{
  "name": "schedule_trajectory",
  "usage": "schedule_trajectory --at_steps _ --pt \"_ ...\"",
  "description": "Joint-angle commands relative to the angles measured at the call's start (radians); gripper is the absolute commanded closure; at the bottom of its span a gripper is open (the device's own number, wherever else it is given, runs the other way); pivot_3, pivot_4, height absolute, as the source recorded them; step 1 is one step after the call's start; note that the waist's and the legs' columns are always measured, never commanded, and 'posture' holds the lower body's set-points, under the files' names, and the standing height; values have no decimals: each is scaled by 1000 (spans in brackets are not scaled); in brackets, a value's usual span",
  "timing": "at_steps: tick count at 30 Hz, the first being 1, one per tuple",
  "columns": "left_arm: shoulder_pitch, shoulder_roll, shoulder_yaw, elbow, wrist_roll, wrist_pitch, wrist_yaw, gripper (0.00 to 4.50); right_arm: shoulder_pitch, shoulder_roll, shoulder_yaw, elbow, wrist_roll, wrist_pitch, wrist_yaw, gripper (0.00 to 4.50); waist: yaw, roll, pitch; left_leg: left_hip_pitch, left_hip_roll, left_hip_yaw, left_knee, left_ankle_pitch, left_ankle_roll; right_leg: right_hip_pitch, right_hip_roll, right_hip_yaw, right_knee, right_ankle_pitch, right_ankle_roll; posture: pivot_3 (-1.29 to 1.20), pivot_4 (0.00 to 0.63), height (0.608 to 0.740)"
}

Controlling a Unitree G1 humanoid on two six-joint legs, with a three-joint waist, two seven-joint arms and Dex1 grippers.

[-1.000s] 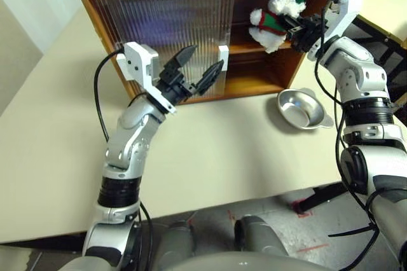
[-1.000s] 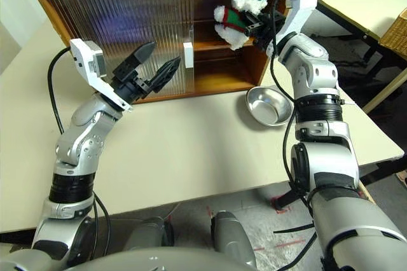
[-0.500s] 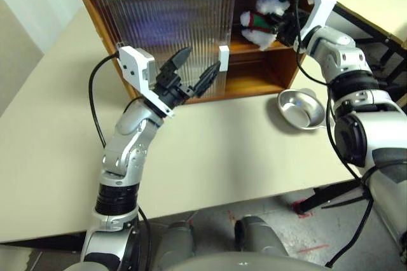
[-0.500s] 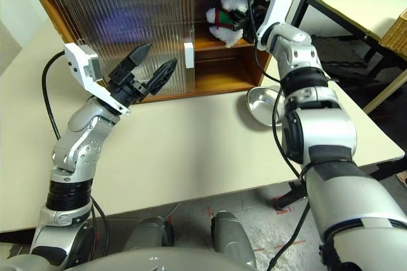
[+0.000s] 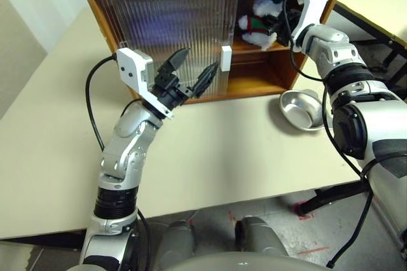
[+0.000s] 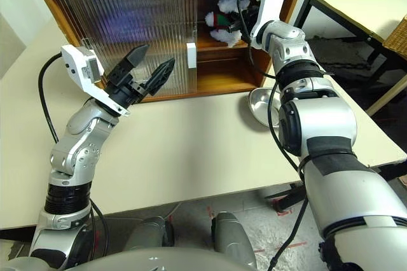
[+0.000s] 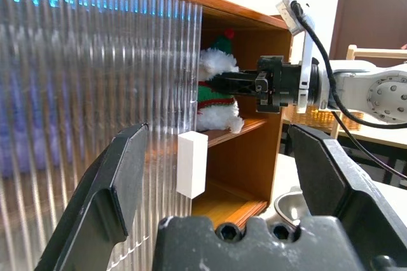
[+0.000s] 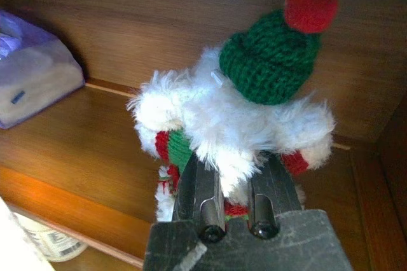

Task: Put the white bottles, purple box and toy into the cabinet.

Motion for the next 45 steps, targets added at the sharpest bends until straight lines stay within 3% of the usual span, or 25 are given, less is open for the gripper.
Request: schedule_trajectory --at_steps 1,7,9,10,22,27,38,45 --pt "3 2 -5 -13 2 13 6 0 5 11 21 33 -45 -24 -33 3221 3 0 0 0 0 0 0 0 0 0 0 0 0 0 0 165 0 740" --pt "-4 -1 -11 -4 2 11 2 0 1 10 12 26 -63 -73 -35 855 5 0 0 -1 0 0 0 0 0 0 0 0 0 0 0 152 0 740" --pt "-10 -4 -13 3 2 9 -1 0 0 8 10 21 -68 -86 -38 169 5 0 0 -1 0 0 0 0 0 -1 0 0 -1 0 0 148 0 740" --pt "-13 -5 -14 6 2 8 -2 0 0 7 9 21 -71 -90 -40 59 4 0 0 -1 0 0 -1 0 0 -1 0 0 -1 0 0 143 0 740" --pt "-21 -11 -24 14 -2 9 -16 0 18 -33 -19 -52 -45 -142 -30 59 -1 0 0 -1 0 0 -1 0 0 -1 0 -1 -2 0 0 120 0 740" --pt "-24 -9 -26 13 -5 18 -19 0 136 -55 -34 -224 7 -96 37 59 -1 0 0 -1 0 0 -1 0 0 -1 0 -1 -2 0 0 96 0 740" --pt "-25 -12 -34 12 -22 48 -34 0 575 -165 -151 -963 257 338 109 59 -1 0 0 -2 0 -1 -1 0 0 -1 -1 -1 -2 0 1 48 0 740" --pt "-29 -9 -32 20 -23 50 -41 0 707 -227 -389 -1057 489 621 44 59 -6 0 0 -1 0 0 0 0 0 1 -1 0 -3 -2 3 37 0 740"
